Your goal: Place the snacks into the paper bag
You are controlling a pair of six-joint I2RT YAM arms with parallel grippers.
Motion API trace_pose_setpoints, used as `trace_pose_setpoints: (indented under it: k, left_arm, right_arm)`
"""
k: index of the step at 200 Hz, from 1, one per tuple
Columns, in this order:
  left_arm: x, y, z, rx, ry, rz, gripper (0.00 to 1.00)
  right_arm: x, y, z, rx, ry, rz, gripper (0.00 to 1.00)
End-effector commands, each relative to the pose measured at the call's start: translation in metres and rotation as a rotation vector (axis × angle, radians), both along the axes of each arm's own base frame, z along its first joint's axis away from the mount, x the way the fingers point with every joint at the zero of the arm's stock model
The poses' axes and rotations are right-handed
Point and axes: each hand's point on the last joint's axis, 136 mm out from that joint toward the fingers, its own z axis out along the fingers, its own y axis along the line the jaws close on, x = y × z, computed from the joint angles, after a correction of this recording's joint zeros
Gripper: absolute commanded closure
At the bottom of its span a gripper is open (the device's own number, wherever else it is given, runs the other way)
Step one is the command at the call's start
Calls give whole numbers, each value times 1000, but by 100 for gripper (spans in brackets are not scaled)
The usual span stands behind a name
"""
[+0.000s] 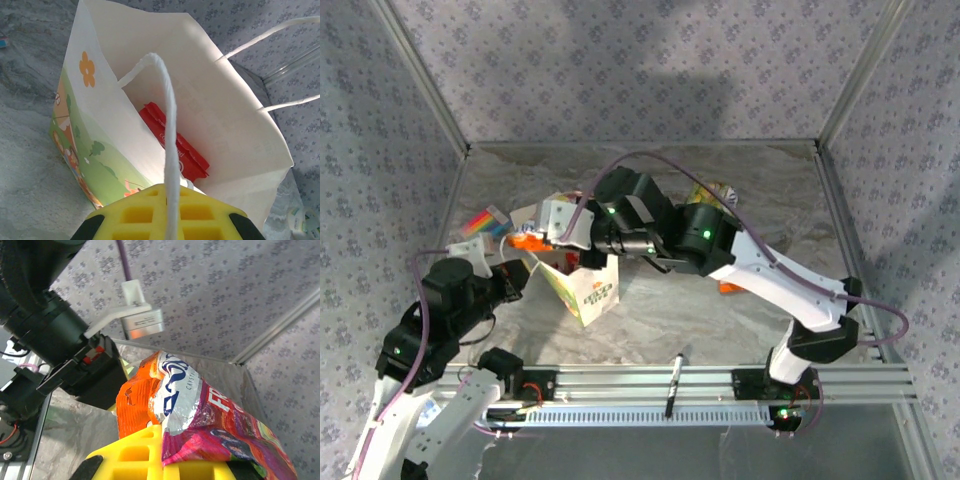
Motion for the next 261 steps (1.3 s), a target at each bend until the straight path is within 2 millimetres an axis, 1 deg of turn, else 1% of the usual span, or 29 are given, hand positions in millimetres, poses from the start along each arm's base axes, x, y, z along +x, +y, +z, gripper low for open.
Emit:
trace_pose_setpoints:
  k: [1, 27, 54, 74, 94, 108, 134, 175, 184, 208, 235, 247, 261]
  left_arm:
    - [-5, 0, -3, 9, 5, -17, 94]
    - [-6, 1, -4, 12, 5, -20, 95]
    - [-7, 1, -3, 12, 2, -21, 95]
    - [-8, 1, -1, 9, -3, -21, 94]
    - [-10, 2, 0, 7, -6, -21, 95]
    - [-10, 2, 1, 9, -6, -22, 95]
    - [-10, 2, 2, 9, -7, -22, 95]
    - [-10, 1, 2, 7, -7, -27, 95]
    - [-10, 1, 2, 7, -8, -26, 95]
    - [-9, 1, 4, 8, -9, -27, 95]
    - [-8, 0, 4, 9, -8, -29, 95]
    - [-8, 0, 5, 9, -8, -32, 95]
    - [-8, -1, 5, 8, -8, -33, 95]
  right_arm:
    - [-7, 3, 15, 6, -79, 63, 100]
    - [5, 10, 6, -23, -105, 23, 100]
    - [13, 17, -10, -71, -112, 13, 100]
    - [20, 19, -17, -92, -102, 1, 100]
    - [30, 18, -21, -94, -79, -16, 100]
    - [33, 17, -24, -97, -59, -15, 100]
    - [48, 15, -28, -100, -38, -54, 100]
    - [68, 11, -44, -130, 16, -117, 100]
    - [68, 10, -46, -141, 23, -117, 100]
    - [61, 10, -52, -171, 34, -82, 100]
    - [54, 10, -67, -229, 36, -50, 100]
    - [56, 11, -74, -260, 23, -62, 100]
    - [63, 11, -84, -309, -13, -98, 100]
